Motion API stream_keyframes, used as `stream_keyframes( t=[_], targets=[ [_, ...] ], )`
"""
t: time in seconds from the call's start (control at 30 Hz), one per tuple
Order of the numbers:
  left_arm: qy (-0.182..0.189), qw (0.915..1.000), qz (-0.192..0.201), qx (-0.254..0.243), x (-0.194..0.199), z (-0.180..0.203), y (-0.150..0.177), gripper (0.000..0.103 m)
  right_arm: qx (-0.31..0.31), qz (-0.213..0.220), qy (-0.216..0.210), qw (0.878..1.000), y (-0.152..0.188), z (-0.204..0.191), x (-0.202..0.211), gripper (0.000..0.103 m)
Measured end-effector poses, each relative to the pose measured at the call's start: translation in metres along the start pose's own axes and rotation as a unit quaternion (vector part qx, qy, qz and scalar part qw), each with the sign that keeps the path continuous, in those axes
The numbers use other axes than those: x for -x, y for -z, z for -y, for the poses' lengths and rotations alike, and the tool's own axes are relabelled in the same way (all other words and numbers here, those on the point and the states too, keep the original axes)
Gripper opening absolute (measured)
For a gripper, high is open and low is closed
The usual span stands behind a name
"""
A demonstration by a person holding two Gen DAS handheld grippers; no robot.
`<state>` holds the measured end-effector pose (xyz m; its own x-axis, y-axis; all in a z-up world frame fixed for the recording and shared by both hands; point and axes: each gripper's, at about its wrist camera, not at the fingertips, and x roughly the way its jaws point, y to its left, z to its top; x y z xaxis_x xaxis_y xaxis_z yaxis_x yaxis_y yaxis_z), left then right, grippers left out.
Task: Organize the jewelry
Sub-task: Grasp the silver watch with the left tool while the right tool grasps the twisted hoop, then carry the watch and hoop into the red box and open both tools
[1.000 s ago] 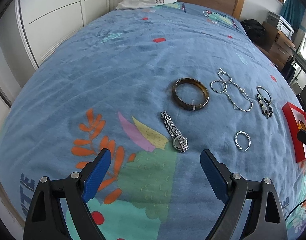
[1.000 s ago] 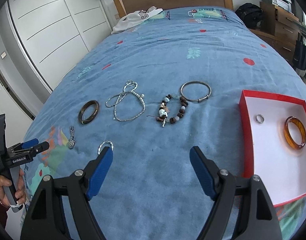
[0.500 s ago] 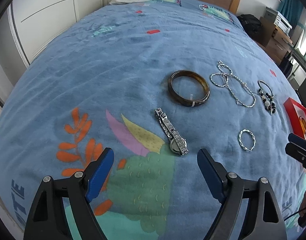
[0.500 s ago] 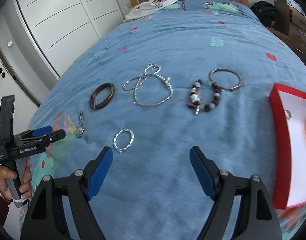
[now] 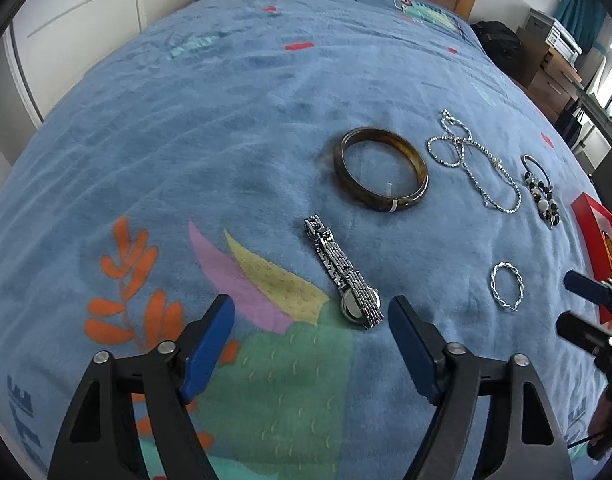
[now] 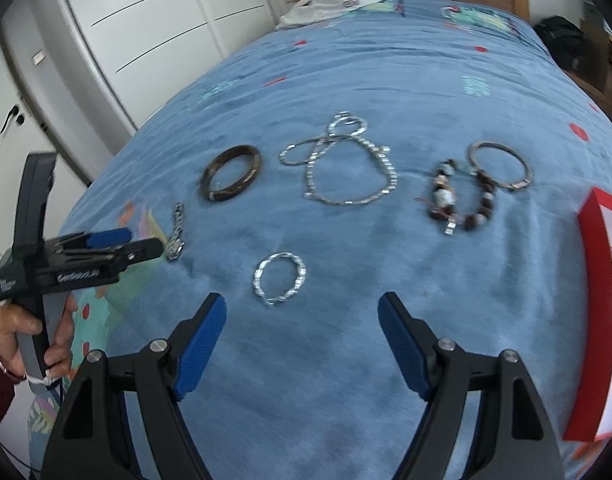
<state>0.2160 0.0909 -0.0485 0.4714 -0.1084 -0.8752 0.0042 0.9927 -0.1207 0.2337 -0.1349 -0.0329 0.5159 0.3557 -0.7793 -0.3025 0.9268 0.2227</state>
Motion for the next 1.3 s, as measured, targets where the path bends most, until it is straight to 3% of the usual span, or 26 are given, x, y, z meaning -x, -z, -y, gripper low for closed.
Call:
stream_keyframes(
  t=[0.23,0.4,0.8,0.93,1.3],
  targets=[
    [0.02,0.9997,-0.007,-0.009,-0.011,-0.001,-0.008,0.073,0.026,-0.013,-0.007,1.0,-0.004,-0.008,-0.02,0.061],
    [0.023,0.9996,-0.011,-0.011,-0.018,0.001,-0.009,0.073,0.031,-0.02,-0.01,0.999,-0.005,-0.01,-0.032,0.059],
    [0.021,0.999,-0.008,-0.038,-0.019,0.014,0.004,0.038,0.05,-0.025,-0.007,0.998,-0.011,-0.016,-0.054,0.059],
    [0.036,0.9985,-0.011,-0.04,-0.02,0.016,0.004,0.023,0.054,-0.026,-0.004,0.998,-0.01,-0.016,-0.058,0.042],
    [0.048,0.998,-0.006,-0.042,-0.006,0.017,0.005,0.022,0.045,-0.021,-0.013,0.999,-0.011,-0.011,-0.051,0.038]
  ],
)
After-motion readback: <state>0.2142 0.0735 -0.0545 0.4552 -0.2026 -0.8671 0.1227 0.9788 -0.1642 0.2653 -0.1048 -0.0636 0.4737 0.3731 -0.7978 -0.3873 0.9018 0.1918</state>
